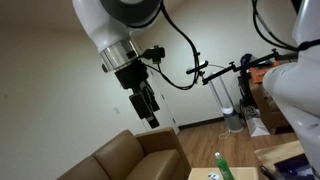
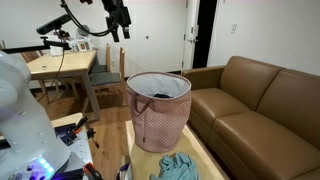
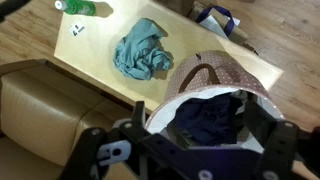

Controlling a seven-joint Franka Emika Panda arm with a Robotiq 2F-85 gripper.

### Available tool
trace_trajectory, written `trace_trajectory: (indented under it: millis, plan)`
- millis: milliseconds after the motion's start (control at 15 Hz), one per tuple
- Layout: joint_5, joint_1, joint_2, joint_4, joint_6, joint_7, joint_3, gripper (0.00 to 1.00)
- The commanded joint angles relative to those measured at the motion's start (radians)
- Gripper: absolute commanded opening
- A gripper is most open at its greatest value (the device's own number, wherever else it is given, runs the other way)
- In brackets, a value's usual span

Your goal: Remove the black cloth from the laundry bag

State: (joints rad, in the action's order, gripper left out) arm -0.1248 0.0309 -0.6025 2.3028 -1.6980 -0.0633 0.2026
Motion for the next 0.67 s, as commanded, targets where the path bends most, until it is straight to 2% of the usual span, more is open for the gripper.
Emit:
trace_trajectory:
  millis: [0,267,600]
  plan:
    - [-0.012,0.028,0.004,-0.002,0.003,-0.012,-0.02,1.0]
    - [-0.045,0.029,0.063,-0.059,0.0,0.037,-0.032,1.0]
    - [-0.023,0.041,0.233,-0.201,-0.07,0.18,-0.104,1.0]
